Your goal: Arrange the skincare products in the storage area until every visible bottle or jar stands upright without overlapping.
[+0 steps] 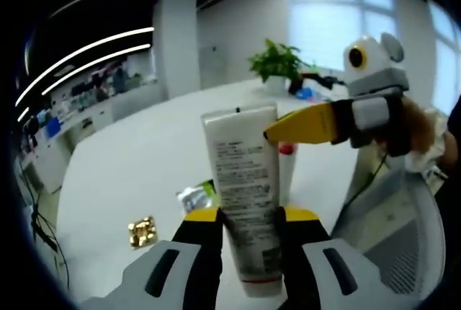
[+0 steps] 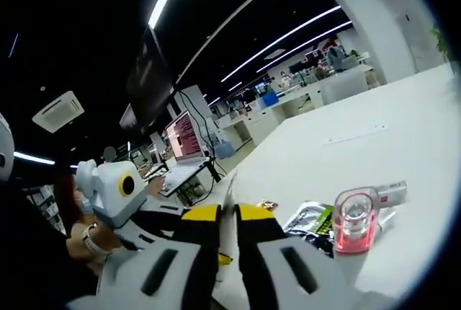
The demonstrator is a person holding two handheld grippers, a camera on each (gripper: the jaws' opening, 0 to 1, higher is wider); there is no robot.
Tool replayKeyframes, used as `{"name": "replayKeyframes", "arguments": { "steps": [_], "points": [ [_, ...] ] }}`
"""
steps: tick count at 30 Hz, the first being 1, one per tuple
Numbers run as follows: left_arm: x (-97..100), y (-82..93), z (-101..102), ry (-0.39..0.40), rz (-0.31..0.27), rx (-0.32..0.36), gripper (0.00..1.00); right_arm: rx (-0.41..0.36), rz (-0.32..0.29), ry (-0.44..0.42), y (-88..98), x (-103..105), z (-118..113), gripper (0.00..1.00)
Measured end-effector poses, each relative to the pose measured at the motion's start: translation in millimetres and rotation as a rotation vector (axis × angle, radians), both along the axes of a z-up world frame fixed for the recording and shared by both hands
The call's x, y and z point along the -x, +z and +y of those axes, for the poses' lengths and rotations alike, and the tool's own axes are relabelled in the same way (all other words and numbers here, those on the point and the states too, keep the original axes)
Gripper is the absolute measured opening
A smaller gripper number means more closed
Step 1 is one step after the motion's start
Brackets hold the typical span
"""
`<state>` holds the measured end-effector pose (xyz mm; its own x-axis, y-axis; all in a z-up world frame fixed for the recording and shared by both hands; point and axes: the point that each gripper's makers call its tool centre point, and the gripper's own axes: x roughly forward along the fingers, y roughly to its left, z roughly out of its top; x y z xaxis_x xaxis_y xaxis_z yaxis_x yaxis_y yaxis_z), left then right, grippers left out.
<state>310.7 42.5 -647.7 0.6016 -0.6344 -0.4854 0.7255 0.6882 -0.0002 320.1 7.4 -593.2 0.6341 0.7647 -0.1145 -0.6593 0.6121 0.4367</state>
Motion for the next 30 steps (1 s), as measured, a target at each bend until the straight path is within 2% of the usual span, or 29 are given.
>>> {"name": "replayKeyframes", "arguments": {
  "steps": [11, 21, 30],
  "points": [
    [2.2, -4.2, -1.5, -0.011, 0.003, -0.009, 0.26, -0.013, 0.020, -0.003, -1.5, 3.4, 3.3, 0.08],
    [-3.8, -10.6, -8.1, -0.030, 0.004, -0.036, 0.26, 0.014, -0.016, 0.034, 4.6, 11.7, 18.4, 0.07],
    [-11.9, -25.2, -11.9, -0.038, 0.029, -0.049, 0.26, 0.146, -0.113, 0.039, -6.9, 9.7, 15.8, 0.06]
  ]
}}
